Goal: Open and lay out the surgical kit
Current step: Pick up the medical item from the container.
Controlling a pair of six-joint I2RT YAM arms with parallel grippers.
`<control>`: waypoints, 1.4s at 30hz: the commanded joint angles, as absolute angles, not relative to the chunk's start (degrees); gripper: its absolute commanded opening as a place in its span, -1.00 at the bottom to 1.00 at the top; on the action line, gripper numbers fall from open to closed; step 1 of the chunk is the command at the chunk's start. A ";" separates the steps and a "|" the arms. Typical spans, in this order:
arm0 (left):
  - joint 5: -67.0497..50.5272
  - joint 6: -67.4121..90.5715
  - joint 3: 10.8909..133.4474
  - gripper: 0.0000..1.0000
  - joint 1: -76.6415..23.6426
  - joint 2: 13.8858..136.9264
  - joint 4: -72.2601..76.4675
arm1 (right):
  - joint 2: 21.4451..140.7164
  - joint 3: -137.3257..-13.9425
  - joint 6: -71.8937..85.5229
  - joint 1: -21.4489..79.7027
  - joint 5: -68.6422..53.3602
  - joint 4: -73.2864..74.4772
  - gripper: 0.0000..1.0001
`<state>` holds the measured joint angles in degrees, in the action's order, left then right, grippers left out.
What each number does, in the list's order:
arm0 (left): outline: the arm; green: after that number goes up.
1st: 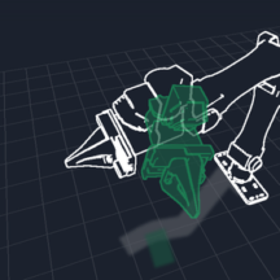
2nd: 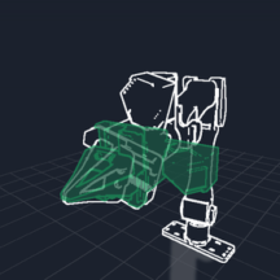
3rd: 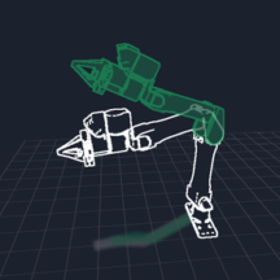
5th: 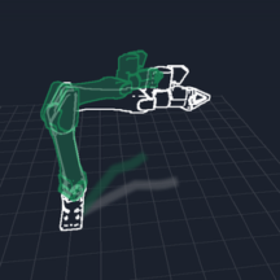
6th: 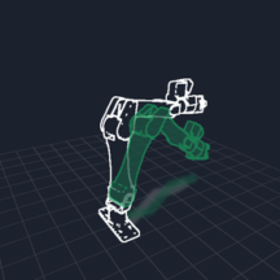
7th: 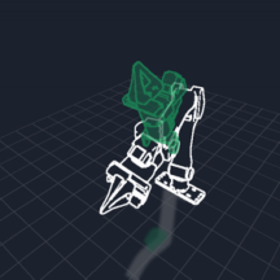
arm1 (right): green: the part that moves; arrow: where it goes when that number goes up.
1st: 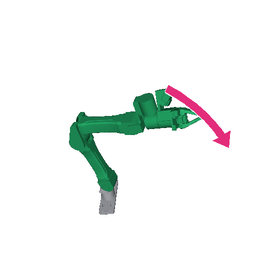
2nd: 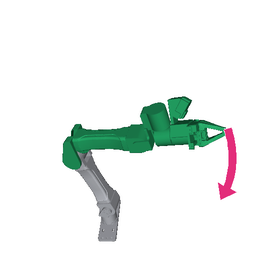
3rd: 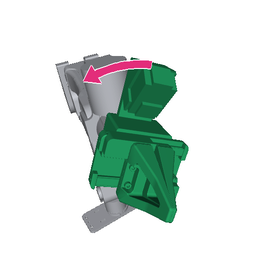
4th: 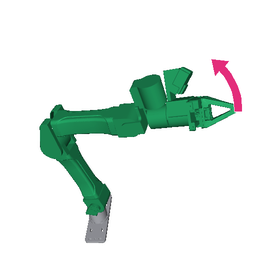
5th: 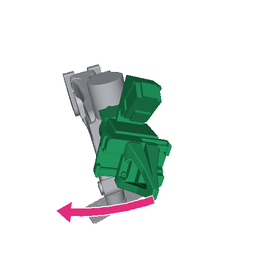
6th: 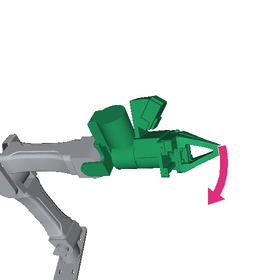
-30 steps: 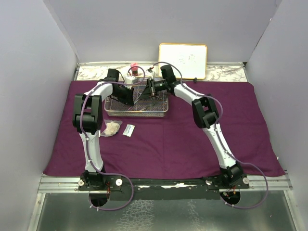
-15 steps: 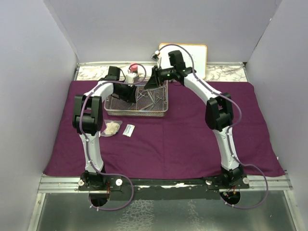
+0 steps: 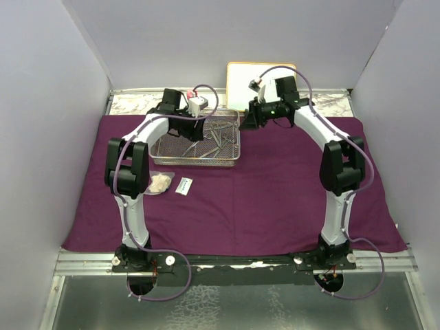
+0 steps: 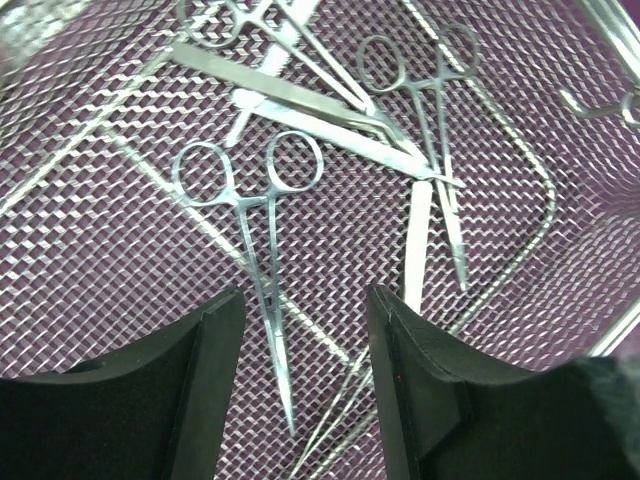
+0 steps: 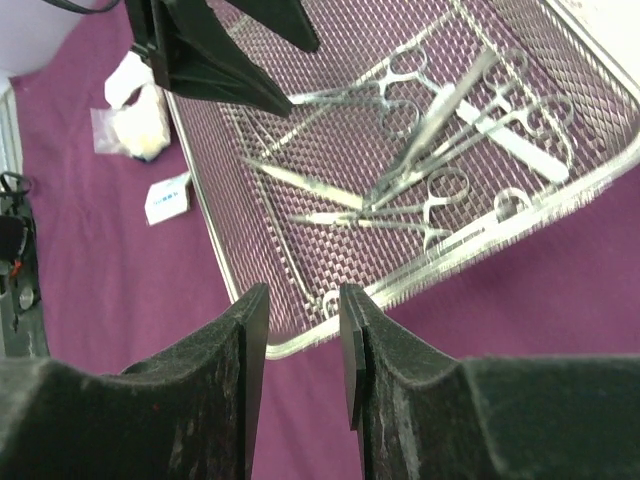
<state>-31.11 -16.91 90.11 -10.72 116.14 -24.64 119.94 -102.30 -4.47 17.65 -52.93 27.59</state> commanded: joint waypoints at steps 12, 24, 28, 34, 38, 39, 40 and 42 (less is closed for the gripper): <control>-23.24 -29.09 89.19 0.11 -18.28 115.96 -34.76 | 103.54 -85.04 -11.42 14.59 -50.28 28.45 -0.30; -19.73 -31.19 90.53 0.04 -20.69 119.96 -37.99 | 105.23 -84.65 -10.56 14.41 -52.80 28.84 -0.30; -19.11 -31.16 91.51 -0.06 -21.12 121.09 -38.68 | 105.22 -84.14 -10.55 14.31 -53.15 28.66 -0.31; -18.60 -31.15 92.79 -0.50 -21.70 122.11 -39.43 | 105.57 -83.63 -10.62 14.03 -53.44 28.41 -0.33; -18.24 -31.90 94.21 -0.76 -21.96 122.29 -40.24 | 105.89 -83.67 -10.72 13.90 -53.77 28.60 -0.35; -17.87 -32.20 94.75 -0.83 -21.97 122.26 -40.56 | 105.91 -83.67 -10.84 13.89 -53.85 28.61 -0.36; -17.52 -32.62 95.27 -0.89 -21.98 122.18 -40.86 | 105.98 -83.67 -10.81 13.89 -53.87 28.65 -0.36; -16.49 -33.75 96.28 -1.00 -21.98 121.66 -41.54 | 106.00 -83.74 -10.90 13.80 -53.96 28.73 -0.37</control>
